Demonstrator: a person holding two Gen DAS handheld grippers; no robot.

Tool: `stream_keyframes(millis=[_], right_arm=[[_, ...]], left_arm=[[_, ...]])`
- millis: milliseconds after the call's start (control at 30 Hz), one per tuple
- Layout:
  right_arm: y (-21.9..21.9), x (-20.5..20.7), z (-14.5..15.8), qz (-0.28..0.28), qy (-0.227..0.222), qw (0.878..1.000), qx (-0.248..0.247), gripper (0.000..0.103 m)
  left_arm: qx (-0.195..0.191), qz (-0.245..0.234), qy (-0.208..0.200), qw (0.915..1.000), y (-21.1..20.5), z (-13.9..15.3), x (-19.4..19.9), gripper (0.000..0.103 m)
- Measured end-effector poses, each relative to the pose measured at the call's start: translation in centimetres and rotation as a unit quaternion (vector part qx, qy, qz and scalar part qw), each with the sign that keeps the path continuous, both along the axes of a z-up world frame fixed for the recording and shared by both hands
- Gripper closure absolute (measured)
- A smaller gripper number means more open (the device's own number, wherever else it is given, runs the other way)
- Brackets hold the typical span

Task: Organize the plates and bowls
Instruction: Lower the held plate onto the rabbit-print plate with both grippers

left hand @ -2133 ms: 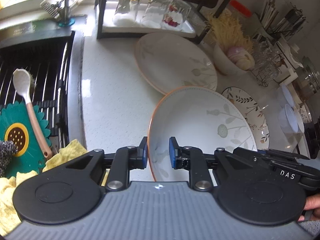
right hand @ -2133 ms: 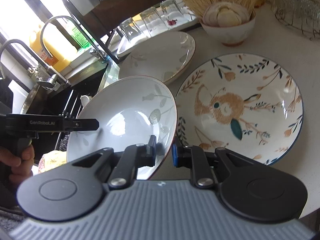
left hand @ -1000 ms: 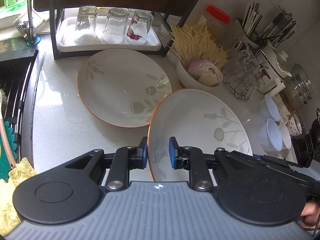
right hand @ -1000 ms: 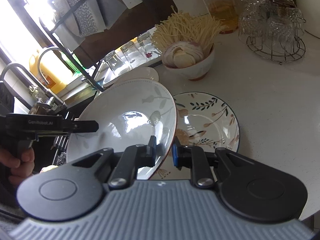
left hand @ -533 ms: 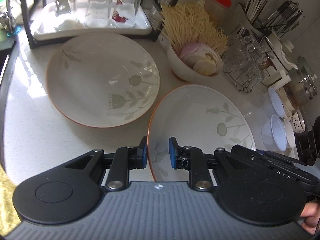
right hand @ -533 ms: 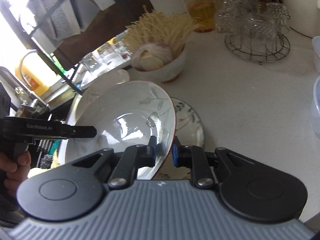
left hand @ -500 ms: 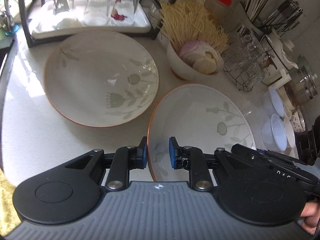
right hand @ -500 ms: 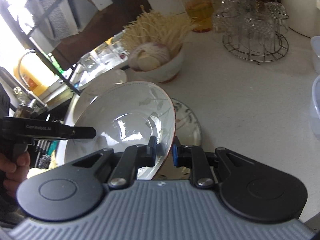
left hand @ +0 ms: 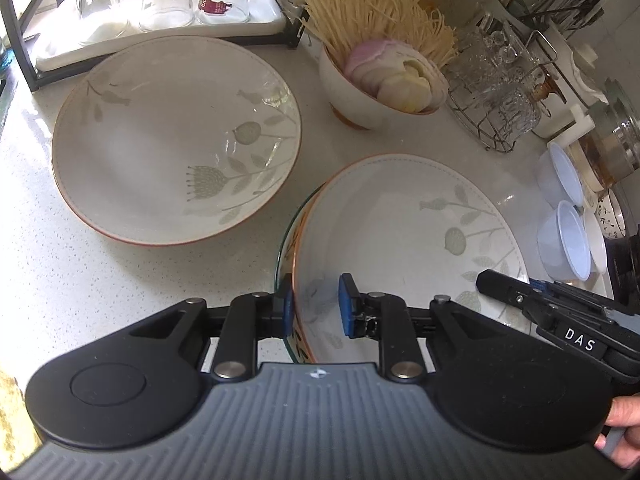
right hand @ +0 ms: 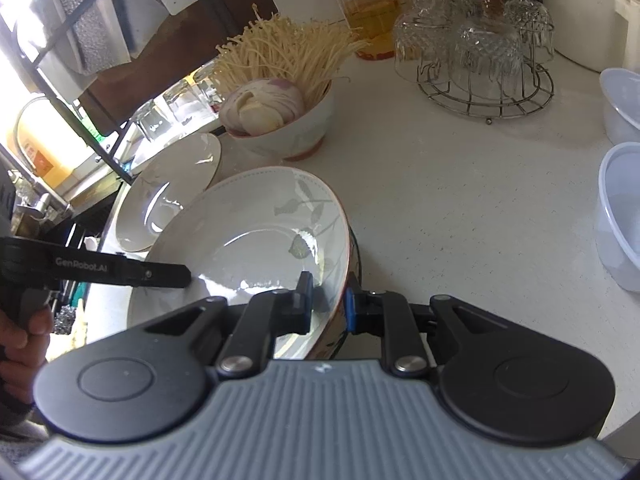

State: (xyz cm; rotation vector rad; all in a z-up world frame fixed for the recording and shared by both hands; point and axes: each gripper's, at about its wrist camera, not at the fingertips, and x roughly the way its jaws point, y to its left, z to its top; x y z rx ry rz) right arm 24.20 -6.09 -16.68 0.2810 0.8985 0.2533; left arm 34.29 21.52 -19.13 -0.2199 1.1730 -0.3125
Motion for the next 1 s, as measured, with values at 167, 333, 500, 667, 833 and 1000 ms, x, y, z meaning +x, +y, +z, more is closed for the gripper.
stream_keyframes(millis=[167, 333, 500, 667, 833, 1000], right_arm=[[0.0, 0.4, -0.2, -0.010, 0.000, 1.000, 0.003, 0.083], [-0.2, 0.6, -0.9, -0.024, 0.019, 0.999, 0.030, 0.083], [-0.4, 0.6, -1.4, -0.026, 0.028, 0.998, 0.049, 0.083], [-0.4, 0.5, -1.6, -0.025, 0.029, 0.998, 0.056, 0.084], [-0.4, 0.6, -1.7, -0.021, 0.038, 0.997, 0.066, 0.084], [-0.1, 0.6, -1.7, -0.009, 0.039, 0.998, 0.058, 0.085]], left_arm=[[0.005, -0.005, 0.006, 1.0000, -0.2, 0.1, 0.1, 0.075], [-0.012, 0.006, 0.019, 0.9997, 0.1, 0.3, 0.2, 0.065], [-0.034, 0.022, 0.034, 0.9986, 0.9, 0.5, -0.2, 0.064], [-0.093, 0.066, 0.070, 0.9910, 2.7, -0.1, -0.6, 0.063], [-0.117, 0.082, 0.078, 0.9866, 3.5, 0.0, -1.4, 0.063], [-0.109, 0.087, 0.082, 0.9868, 4.0, -0.1, -2.2, 0.063]])
